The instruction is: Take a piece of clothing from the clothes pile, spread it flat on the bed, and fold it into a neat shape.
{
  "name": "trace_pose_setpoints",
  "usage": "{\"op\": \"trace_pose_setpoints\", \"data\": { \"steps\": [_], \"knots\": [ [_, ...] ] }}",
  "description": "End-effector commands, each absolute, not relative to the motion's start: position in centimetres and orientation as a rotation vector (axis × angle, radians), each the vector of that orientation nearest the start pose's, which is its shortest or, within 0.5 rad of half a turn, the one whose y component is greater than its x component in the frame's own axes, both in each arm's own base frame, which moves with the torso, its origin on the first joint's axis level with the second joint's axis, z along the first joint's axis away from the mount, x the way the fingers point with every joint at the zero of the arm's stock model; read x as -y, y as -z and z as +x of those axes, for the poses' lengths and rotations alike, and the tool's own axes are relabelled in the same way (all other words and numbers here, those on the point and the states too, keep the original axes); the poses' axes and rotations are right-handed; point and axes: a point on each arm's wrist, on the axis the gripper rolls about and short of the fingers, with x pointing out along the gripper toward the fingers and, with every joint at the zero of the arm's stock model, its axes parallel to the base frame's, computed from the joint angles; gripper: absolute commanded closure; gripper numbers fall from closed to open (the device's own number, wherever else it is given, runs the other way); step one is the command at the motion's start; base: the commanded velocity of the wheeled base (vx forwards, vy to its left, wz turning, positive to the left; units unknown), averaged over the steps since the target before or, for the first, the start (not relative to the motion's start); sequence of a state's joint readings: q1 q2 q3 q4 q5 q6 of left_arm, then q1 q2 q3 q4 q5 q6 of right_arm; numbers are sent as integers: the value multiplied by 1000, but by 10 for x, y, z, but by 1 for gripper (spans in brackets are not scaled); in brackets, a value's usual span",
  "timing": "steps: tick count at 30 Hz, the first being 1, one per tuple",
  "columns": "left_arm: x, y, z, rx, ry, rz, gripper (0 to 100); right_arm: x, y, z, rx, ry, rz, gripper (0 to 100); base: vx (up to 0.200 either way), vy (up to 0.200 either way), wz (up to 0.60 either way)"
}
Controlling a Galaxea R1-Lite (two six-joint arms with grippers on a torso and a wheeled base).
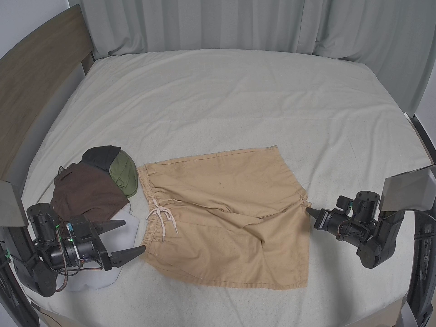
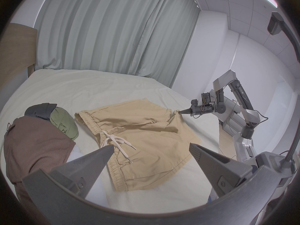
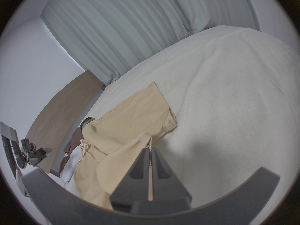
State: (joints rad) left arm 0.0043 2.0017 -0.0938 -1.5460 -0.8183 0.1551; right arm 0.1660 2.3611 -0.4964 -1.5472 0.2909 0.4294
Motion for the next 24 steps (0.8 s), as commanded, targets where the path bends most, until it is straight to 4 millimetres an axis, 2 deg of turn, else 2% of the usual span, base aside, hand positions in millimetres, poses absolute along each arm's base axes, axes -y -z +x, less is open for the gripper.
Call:
{"op": "trace_pose_setpoints", "data": {
  "steps": [1, 24],
  "knots": [
    [15, -49, 229, -275, 827, -4, 0, -62, 15, 332, -402, -358, 436, 100, 0, 0, 0],
    [16, -47, 234, -300, 818, -60, 0, -62, 16, 340, -372, -329, 428, 100, 0, 0, 0]
  ]
}}
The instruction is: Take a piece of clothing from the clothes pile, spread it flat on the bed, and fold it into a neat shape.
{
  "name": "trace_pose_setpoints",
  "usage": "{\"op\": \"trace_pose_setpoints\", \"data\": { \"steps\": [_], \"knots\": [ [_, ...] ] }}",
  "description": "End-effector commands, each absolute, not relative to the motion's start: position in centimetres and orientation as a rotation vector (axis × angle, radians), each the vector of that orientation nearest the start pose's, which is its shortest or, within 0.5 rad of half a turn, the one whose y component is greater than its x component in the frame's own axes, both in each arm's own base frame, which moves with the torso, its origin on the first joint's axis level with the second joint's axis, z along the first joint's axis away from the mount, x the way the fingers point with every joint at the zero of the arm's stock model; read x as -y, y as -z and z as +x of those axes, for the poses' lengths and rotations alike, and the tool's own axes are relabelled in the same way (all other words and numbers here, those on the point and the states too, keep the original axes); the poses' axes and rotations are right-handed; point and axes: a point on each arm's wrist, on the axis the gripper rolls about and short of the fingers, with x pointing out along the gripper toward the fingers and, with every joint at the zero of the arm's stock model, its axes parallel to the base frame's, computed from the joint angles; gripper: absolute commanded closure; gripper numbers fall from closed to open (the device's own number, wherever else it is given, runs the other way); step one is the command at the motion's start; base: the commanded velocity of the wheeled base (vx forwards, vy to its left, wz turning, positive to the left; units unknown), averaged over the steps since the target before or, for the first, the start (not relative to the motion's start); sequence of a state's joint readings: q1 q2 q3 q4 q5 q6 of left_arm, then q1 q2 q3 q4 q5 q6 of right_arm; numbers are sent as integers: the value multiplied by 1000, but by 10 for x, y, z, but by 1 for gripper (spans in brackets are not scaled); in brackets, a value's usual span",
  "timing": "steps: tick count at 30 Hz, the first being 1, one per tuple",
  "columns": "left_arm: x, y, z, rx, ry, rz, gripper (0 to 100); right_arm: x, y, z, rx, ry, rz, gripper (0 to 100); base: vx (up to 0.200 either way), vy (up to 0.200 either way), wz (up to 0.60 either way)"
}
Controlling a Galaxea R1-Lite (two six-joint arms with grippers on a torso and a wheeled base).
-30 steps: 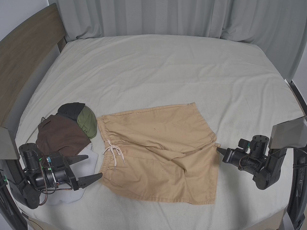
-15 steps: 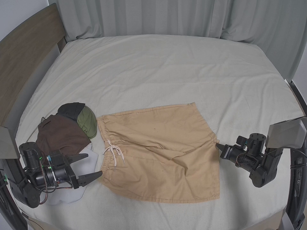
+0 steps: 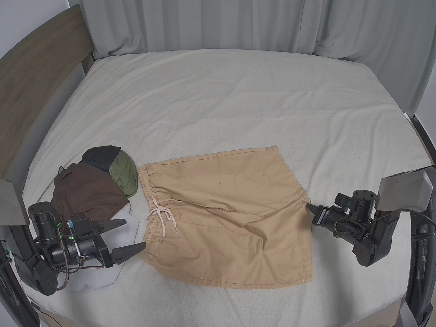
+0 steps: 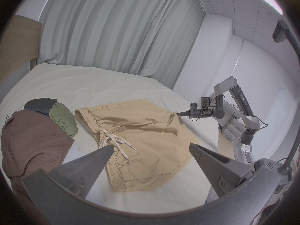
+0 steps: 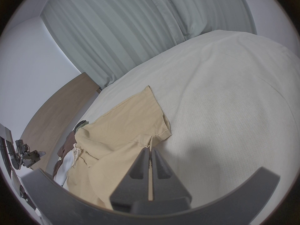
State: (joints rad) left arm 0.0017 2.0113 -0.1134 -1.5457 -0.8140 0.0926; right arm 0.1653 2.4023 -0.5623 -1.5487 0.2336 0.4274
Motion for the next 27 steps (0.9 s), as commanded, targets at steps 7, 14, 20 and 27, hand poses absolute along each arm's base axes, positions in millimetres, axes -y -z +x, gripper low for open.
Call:
{"op": "trace_pose_setpoints", "data": {
  "steps": [7, 14, 20, 27],
  "knots": [
    [16, -49, 237, -285, 818, -53, 0, -63, 16, 340, -371, -330, 421, 0, 0, 0, 0],
    [16, -52, 238, -268, 819, -41, 0, -64, 5, 334, -359, -345, 414, 0, 0, 0, 0],
    [16, -53, 240, -258, 821, -33, 0, -64, -20, 325, -315, -387, 414, 0, 0, 0, 0],
    [16, -54, 240, -254, 822, -39, 0, -78, -40, 302, -322, -491, 410, 0, 0, 0, 0]
  ]
}}
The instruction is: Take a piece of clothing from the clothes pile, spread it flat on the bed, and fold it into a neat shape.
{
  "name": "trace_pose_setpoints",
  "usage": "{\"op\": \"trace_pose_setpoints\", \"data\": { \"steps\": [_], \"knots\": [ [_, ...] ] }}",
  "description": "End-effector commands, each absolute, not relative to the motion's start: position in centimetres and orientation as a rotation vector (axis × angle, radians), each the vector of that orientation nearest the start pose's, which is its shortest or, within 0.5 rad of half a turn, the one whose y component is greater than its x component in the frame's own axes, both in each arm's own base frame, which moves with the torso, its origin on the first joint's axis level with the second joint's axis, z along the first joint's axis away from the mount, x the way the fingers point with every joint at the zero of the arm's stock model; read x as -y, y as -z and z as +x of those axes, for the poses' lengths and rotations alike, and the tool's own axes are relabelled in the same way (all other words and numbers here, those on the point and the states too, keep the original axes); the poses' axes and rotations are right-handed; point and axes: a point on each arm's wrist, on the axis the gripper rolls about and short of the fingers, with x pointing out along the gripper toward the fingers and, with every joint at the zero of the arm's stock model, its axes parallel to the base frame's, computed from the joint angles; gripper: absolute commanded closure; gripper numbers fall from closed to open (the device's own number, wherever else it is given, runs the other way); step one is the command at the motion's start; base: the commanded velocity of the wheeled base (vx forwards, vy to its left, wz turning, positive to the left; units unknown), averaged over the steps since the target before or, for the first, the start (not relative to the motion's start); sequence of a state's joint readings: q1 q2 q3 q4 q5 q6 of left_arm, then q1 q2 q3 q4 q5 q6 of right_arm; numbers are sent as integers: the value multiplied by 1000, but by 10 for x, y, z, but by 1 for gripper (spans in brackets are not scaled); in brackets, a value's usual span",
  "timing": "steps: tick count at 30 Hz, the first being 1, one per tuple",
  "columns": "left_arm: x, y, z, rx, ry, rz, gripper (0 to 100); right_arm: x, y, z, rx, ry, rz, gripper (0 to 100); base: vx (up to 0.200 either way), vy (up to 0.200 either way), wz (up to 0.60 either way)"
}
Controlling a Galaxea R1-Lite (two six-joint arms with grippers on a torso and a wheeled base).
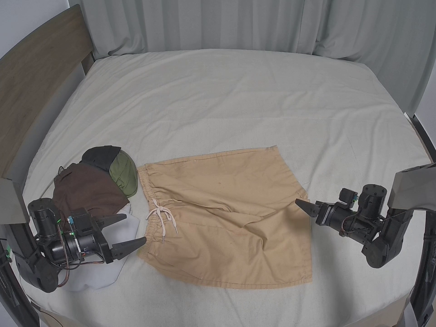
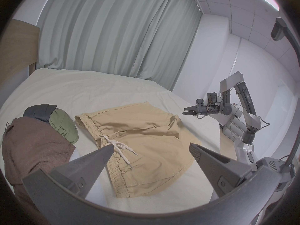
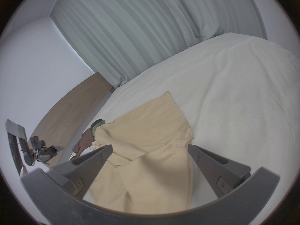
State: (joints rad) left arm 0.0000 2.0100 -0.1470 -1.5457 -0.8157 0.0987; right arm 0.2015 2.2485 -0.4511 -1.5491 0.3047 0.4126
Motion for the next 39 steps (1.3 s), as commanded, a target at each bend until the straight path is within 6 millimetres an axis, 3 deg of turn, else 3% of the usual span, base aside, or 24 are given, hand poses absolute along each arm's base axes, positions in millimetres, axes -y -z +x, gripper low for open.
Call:
{"op": "trace_pose_setpoints", "data": {
  "steps": [1, 14, 27, 39],
  "knots": [
    [16, -54, 240, -256, 822, -39, 0, -79, -41, 299, -325, -501, 409, 0, 0, 0, 0],
    [16, -51, 239, -270, 819, -50, 0, -99, -44, 263, -414, -646, 400, 0, 0, 0, 0],
    [16, -50, 239, -291, 812, -82, 0, -103, -43, 259, -422, -668, 379, 0, 0, 0, 0],
    [15, -47, 244, -374, 673, -261, 0, -104, -42, 257, -417, -677, 334, 0, 0, 0, 0]
  ]
}}
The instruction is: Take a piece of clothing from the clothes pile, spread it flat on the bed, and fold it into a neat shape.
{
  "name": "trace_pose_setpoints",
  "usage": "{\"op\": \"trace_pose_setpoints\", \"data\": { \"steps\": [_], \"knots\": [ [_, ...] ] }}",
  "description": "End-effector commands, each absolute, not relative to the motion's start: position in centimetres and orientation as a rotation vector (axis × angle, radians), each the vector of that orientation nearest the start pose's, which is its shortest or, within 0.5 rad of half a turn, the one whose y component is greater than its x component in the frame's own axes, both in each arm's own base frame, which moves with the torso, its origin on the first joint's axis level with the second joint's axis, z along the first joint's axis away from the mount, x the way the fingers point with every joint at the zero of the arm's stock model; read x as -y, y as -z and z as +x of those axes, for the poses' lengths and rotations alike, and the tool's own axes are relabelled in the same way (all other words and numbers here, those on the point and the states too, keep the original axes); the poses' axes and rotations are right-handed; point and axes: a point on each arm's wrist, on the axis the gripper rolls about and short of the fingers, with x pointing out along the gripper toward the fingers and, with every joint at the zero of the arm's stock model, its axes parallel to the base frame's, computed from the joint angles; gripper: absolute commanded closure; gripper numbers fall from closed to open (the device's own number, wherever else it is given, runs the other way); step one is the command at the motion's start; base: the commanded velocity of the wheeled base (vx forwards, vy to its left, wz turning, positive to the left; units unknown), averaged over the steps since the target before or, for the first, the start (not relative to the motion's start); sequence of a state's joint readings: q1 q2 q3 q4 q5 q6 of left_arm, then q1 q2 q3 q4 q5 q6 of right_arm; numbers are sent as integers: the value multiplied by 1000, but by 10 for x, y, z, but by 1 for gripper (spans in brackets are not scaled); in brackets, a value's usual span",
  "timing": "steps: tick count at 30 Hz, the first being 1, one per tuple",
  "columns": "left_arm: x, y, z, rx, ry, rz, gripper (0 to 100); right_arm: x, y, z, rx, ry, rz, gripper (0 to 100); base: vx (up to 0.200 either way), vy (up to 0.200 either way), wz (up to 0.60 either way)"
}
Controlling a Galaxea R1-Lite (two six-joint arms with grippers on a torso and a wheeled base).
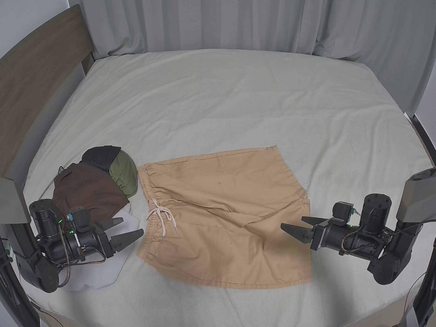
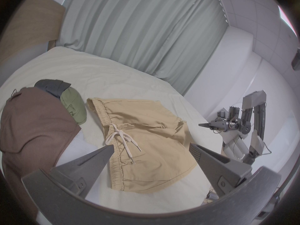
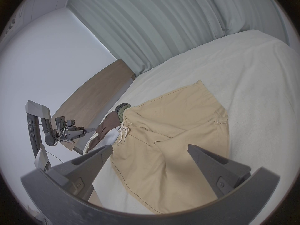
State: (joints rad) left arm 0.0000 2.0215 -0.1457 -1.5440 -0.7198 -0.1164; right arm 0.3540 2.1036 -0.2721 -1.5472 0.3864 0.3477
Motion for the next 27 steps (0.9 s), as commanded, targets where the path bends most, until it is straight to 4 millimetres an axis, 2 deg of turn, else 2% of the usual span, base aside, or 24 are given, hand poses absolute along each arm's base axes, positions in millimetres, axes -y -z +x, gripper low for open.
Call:
{"op": "trace_pose_setpoints", "data": {
  "steps": [1, 6, 10, 27],
  "knots": [
    [15, -47, 244, -378, 663, -274, 0, -104, -42, 257, -416, -678, 333, 0, 0, 0, 0],
    [17, -44, 245, -411, 602, -326, 0, -104, -41, 257, -418, -677, 333, 0, 0, 0, 0],
    [19, -31, 242, -469, 570, -328, 0, -104, -41, 257, -420, -677, 333, 0, 0, 0, 0],
    [19, -10, 248, -543, 556, -352, 0, -104, -39, 257, -427, -675, 333, 0, 0, 0, 0]
  ]
}}
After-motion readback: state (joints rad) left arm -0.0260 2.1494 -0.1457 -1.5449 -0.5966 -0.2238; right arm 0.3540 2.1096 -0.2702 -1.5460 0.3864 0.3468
